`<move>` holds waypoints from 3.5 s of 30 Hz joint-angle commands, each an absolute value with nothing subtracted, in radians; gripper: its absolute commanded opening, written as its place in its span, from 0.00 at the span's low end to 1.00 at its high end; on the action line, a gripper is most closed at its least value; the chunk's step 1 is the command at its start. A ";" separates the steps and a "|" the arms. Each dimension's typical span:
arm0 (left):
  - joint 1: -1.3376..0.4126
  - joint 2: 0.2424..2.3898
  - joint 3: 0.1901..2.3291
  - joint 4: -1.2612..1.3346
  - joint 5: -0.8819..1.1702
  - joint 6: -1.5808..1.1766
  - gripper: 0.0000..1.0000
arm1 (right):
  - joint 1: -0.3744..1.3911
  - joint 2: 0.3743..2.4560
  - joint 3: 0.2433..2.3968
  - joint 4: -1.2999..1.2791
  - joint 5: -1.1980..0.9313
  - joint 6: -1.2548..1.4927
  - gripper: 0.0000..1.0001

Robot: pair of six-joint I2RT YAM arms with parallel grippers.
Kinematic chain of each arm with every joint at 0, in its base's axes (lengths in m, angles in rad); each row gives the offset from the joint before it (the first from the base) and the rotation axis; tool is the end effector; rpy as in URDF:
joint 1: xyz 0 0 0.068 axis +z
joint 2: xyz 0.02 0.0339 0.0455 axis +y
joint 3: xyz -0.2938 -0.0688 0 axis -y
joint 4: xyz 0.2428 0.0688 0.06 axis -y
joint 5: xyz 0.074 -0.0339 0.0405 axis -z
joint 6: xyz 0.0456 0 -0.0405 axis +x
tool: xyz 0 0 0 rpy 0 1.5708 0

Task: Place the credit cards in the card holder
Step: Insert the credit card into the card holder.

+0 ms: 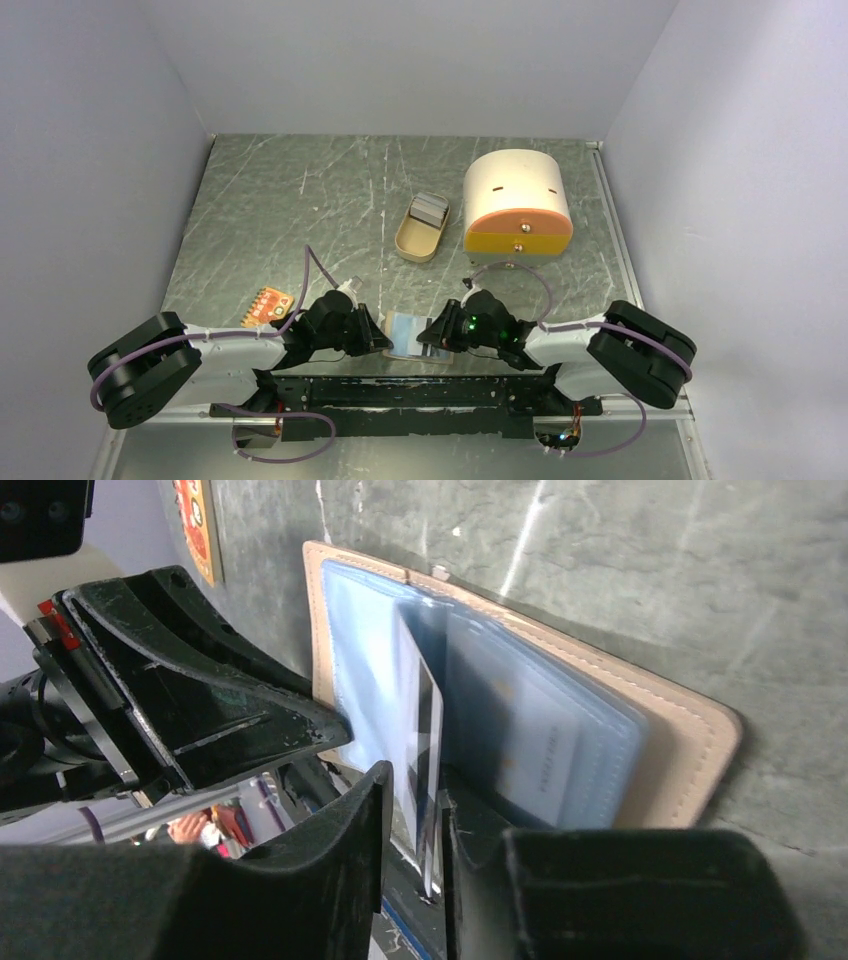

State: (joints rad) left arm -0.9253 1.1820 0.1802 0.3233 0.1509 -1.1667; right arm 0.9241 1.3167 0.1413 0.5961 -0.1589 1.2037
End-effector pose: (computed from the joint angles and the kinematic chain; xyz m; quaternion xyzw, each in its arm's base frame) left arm 0.1044 -0.1501 0.1384 -0.0760 0.8969 -0.4064 0.1567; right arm 0.1115 0.1597 0.1318 0.0848 0.8735 0.4485 0.1692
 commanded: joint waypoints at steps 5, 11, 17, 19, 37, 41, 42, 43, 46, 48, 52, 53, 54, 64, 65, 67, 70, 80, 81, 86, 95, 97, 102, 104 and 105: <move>-0.923 1.161 0.204 0.298 0.159 -1.145 0.18 | 0.909 1.196 0.259 0.143 -0.046 1.040 0.35; -0.923 1.155 0.211 0.286 0.158 -1.140 0.18 | 0.907 1.150 0.298 0.026 -0.022 1.007 0.39; -0.923 1.186 0.210 0.319 0.176 -1.139 0.18 | 0.907 1.175 0.287 0.076 -0.060 1.021 0.39; -0.923 1.190 0.207 0.325 0.179 -1.141 0.17 | 0.908 1.192 0.284 0.095 -0.069 1.027 0.38; -0.924 1.159 0.219 0.293 0.163 -1.126 0.18 | 0.933 1.246 0.296 0.099 -0.082 1.022 0.37; -0.923 1.161 0.209 0.313 0.173 -1.131 0.19 | 0.930 1.210 0.298 0.029 -0.038 0.999 0.46; -0.923 1.161 0.208 0.317 0.177 -1.129 0.20 | 0.930 1.202 0.300 0.013 -0.032 0.995 0.46; -0.923 1.161 0.208 0.317 0.177 -1.130 0.20 | 0.931 1.194 0.304 0.000 -0.028 0.991 0.46; -0.923 1.162 0.211 0.320 0.177 -1.128 0.20 | 0.932 1.179 0.313 -0.019 -0.028 0.984 0.46; -0.923 1.164 0.212 0.328 0.180 -1.127 0.20 | 0.931 1.180 0.324 -0.030 -0.023 0.976 0.46; -0.924 1.172 0.211 0.336 0.184 -1.130 0.20 | 0.931 1.205 0.321 0.011 -0.060 0.988 0.45; -0.924 1.171 0.210 0.336 0.185 -1.130 0.20 | 0.933 1.212 0.315 0.032 -0.071 0.997 0.45; -0.925 1.169 0.210 0.337 0.184 -1.129 0.20 | 0.936 1.221 0.309 0.057 -0.086 1.004 0.44; -0.927 1.124 0.208 0.342 0.189 -1.122 0.23 | 0.966 1.331 0.338 0.182 -0.162 1.038 0.43; -0.927 1.120 0.212 0.334 0.188 -1.120 0.24 | 0.966 1.326 0.341 0.169 -0.155 1.036 0.43; -0.928 1.118 0.214 0.337 0.191 -1.123 0.24 | 0.966 1.297 0.349 0.105 -0.127 1.023 0.43; -0.928 1.122 0.206 0.358 0.190 -1.129 0.25 | 0.961 1.243 0.351 0.026 -0.088 1.002 0.46; -0.944 1.176 0.212 0.430 0.207 -1.139 0.24 | 0.971 1.294 0.340 0.195 -0.163 1.016 0.45; -0.946 1.181 0.214 0.436 0.208 -1.138 0.24 | 0.974 1.302 0.345 0.205 -0.165 1.012 0.44; -0.951 1.200 0.222 0.440 0.213 -1.133 0.22 | 0.976 1.319 0.362 0.220 -0.165 0.997 0.43; -0.956 1.170 0.219 0.411 0.183 -1.135 0.21 | 0.986 1.376 0.378 0.355 -0.256 1.021 0.43; -0.957 1.177 0.218 0.419 0.187 -1.137 0.22 | 0.992 1.384 0.379 0.384 -0.265 1.037 0.43; -0.957 1.201 0.233 0.404 0.191 -1.132 0.22 | 0.998 1.397 0.392 0.380 -0.254 1.037 0.44; -0.957 1.198 0.248 0.374 0.181 -1.122 0.22 | 0.997 1.410 0.389 0.412 -0.283 1.057 0.46; -0.957 1.195 0.258 0.352 0.174 -1.116 0.21 | 0.996 1.413 0.386 0.446 -0.302 1.070 0.46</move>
State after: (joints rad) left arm -0.9508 1.1915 0.2050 0.3870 0.1875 -1.1389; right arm 0.9855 1.3903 0.3656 0.3351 -0.2310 1.0264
